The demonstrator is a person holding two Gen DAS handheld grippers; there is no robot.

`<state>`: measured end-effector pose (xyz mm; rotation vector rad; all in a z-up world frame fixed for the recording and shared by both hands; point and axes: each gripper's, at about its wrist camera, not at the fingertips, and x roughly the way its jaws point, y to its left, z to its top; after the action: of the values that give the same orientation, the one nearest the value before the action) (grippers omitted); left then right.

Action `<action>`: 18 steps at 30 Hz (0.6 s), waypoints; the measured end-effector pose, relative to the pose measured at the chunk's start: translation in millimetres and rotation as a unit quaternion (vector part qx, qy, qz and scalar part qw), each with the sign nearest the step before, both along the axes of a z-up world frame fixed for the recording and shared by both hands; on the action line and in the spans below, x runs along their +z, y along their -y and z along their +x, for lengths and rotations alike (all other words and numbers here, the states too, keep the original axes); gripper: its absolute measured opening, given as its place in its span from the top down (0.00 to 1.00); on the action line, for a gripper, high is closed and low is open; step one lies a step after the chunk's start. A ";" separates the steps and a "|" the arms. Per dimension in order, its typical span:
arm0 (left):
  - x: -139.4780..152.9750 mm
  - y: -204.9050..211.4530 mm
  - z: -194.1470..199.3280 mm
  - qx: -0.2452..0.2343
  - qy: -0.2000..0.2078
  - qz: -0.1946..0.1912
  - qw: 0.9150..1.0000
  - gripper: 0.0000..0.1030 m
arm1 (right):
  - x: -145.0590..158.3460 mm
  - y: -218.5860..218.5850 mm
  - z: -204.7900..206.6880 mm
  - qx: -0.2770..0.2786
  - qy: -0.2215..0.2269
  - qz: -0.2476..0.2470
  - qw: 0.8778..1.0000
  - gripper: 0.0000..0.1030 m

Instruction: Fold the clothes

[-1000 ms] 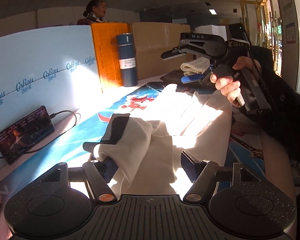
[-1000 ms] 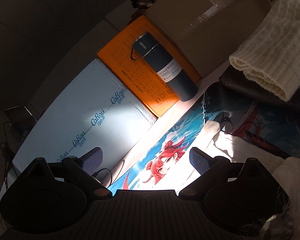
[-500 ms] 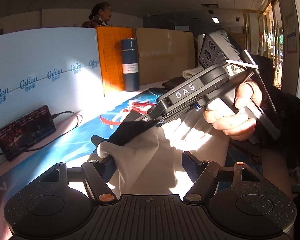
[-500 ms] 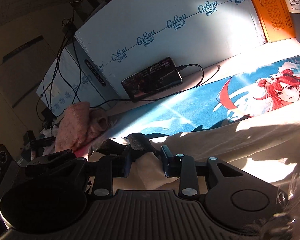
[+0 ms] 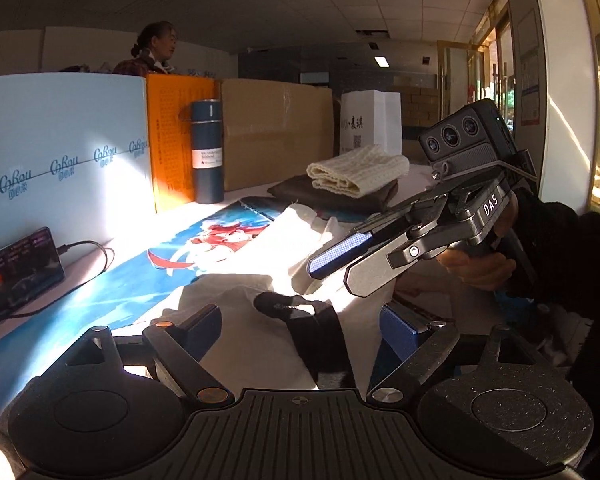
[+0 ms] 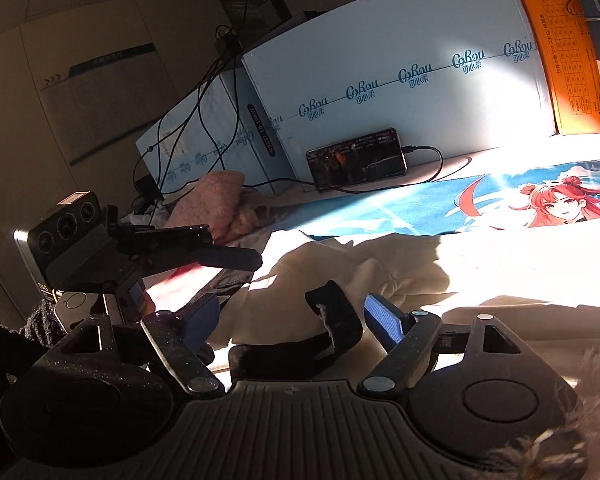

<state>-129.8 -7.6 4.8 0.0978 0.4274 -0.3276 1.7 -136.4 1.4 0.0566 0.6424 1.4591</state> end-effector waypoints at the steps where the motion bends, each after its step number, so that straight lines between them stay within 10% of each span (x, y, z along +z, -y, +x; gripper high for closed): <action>1: -4.2 3.3 3.6 0.003 -0.014 0.014 1.000 0.13 | -0.3 2.6 1.7 -0.015 -0.002 -0.002 1.000 0.17; 5: -14.7 13.5 12.0 0.011 -0.051 0.057 0.997 0.13 | 0.6 22.6 26.7 -0.144 -0.035 0.009 0.989 0.16; 10: -11.7 9.9 7.9 0.021 -0.035 0.051 0.998 0.10 | 0.9 60.4 78.1 -0.340 -0.107 0.031 0.934 0.16; 18: 0.1 -3.1 5.9 0.086 0.000 0.030 0.996 0.10 | 4.8 55.8 124.6 -0.410 -0.042 -0.018 0.911 0.17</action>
<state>-123.9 -4.5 4.8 0.1193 0.4432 -0.1450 126.3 -192.2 6.2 0.3246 0.6091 0.6293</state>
